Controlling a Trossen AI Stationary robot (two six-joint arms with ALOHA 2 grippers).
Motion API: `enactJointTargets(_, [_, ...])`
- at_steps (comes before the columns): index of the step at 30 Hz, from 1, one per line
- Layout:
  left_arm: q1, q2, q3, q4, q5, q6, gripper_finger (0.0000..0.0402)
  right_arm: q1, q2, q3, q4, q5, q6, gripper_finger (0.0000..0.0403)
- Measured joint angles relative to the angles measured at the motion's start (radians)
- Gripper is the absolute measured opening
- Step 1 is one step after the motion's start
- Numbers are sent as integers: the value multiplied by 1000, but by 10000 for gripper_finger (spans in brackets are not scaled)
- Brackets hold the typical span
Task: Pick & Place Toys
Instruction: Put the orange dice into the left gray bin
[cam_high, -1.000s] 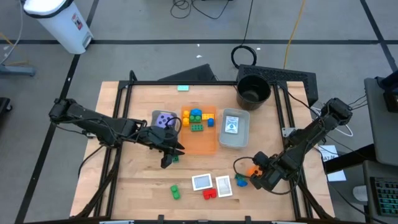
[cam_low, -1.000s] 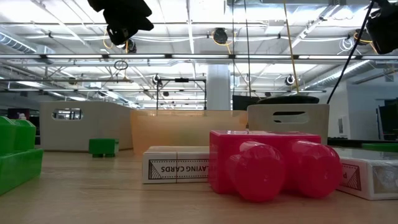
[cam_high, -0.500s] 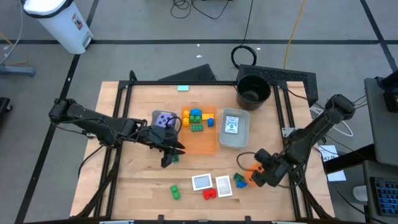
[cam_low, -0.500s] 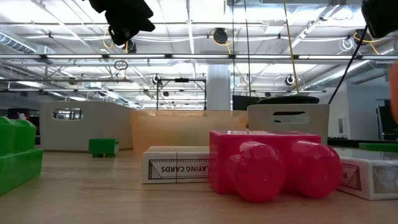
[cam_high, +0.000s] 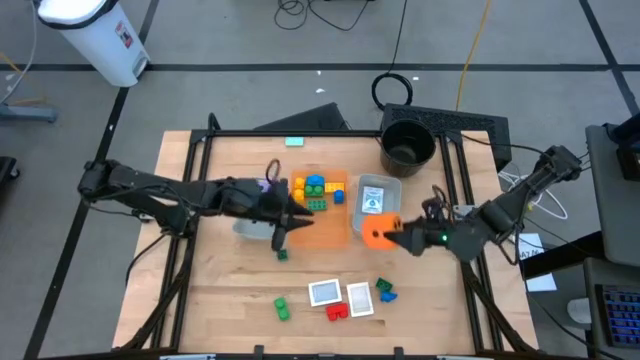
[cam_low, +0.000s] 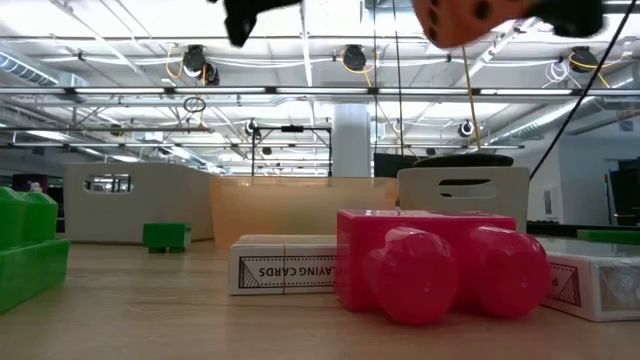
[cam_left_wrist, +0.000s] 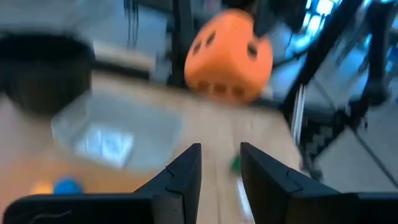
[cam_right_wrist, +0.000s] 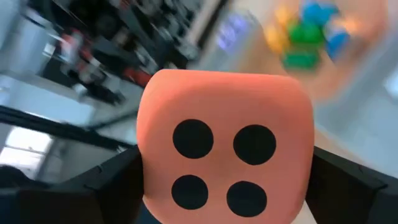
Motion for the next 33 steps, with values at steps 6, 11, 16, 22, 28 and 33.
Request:
enactJointTargets(6, [66,0,0,281,0,18,113,-170,-3,0,304,-83,-346,342])
enactJointTargets(11, [119,0,39,339,26,-30,114,-337,-19,0,480,-331,-459,343])
enactJointTargets(16, [140,24,167,334,73,-57,148,-504,-41,0,601,-598,-467,339])
enactJointTargets(22, [141,97,344,253,28,-62,244,-692,-47,0,743,-882,-415,340])
enactJointTargets(28, [137,198,493,240,26,-58,338,-807,-42,1,798,-1055,-340,338])
enactJointTargets(33, [131,275,609,237,26,-43,391,-835,-42,1,831,-1084,-270,338])
